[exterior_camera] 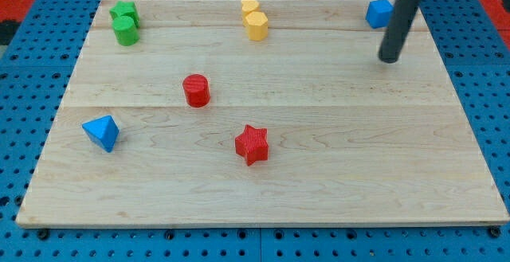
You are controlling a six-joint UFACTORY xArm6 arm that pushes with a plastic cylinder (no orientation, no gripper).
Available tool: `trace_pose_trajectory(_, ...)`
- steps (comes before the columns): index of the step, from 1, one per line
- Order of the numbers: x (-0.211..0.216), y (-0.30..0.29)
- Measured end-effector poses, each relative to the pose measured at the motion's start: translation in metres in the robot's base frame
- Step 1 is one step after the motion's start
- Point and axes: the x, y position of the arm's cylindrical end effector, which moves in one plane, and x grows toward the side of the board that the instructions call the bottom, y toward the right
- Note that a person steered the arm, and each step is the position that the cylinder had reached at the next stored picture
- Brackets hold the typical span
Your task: Slightly push the blue cube to the right of the yellow heart
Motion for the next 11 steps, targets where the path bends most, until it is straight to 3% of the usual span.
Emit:
trace_pose_trajectory(1,-0.019,0.039)
trace_pose_trajectory(3,-0.031,0.039)
trace_pose_trajectory(4,-0.064,0.039)
trace_pose_trajectory(6,-0.072,0.041)
trace_pose_trajectory(7,-0.108,0.044)
trace_pose_trajectory(11,-0.125,0.007)
